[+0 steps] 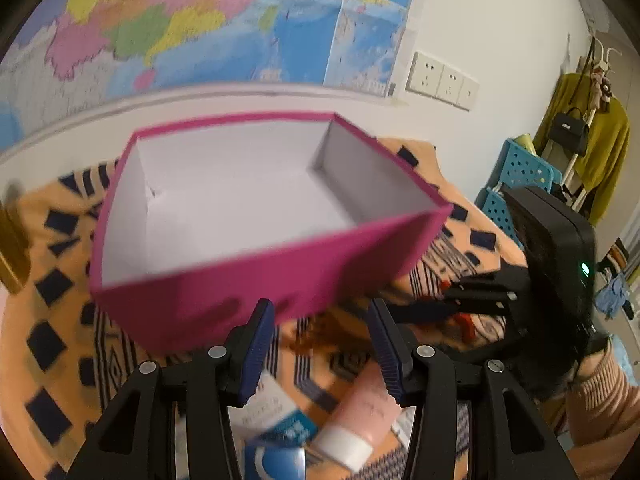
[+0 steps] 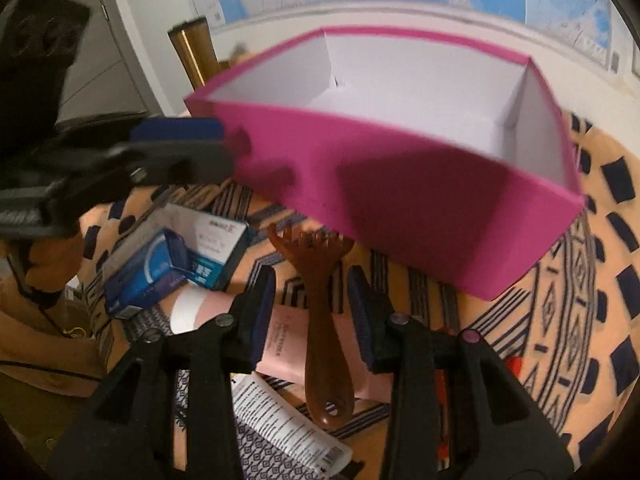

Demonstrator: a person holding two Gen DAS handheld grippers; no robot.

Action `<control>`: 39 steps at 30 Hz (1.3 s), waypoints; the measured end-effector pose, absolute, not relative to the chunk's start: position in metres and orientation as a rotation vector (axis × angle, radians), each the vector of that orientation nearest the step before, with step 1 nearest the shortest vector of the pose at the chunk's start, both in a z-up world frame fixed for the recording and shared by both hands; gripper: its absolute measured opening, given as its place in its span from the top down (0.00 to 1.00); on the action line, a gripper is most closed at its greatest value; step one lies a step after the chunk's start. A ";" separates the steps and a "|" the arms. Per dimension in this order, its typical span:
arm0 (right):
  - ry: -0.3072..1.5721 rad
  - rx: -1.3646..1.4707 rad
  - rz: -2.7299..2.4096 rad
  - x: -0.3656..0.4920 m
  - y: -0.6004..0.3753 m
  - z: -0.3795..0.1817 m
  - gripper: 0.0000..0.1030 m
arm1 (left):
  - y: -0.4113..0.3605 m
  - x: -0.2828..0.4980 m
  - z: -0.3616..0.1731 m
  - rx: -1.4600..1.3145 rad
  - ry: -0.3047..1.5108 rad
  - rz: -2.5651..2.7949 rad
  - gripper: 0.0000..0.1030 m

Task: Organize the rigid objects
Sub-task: 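Grasp the brown wooden massager by its handle with the right gripper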

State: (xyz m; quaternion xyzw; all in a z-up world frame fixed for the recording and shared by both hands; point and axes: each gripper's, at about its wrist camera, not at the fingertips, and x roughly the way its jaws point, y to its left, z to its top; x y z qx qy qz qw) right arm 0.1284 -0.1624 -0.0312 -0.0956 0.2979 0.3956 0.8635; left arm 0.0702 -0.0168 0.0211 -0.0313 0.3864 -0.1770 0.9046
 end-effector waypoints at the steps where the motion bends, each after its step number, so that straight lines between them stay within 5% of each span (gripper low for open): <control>1: 0.636 -0.202 0.831 0.130 -0.160 -0.034 0.62 | -0.015 0.068 0.017 -0.067 0.806 -0.363 0.52; 17: 0.762 -0.265 0.828 0.161 -0.124 -0.053 0.62 | -0.008 0.050 -0.012 -0.129 0.872 -0.372 0.52; 22: 0.753 -0.257 0.820 0.160 -0.126 -0.053 0.76 | -0.009 0.048 -0.017 -0.136 0.884 -0.389 0.52; 30: 0.714 -0.134 0.852 0.150 -0.148 -0.051 0.86 | -0.019 0.051 -0.021 -0.135 0.901 -0.451 0.52; 39: 0.746 -0.177 0.846 0.152 -0.135 -0.051 0.81 | -0.027 0.054 -0.031 -0.124 0.935 -0.452 0.52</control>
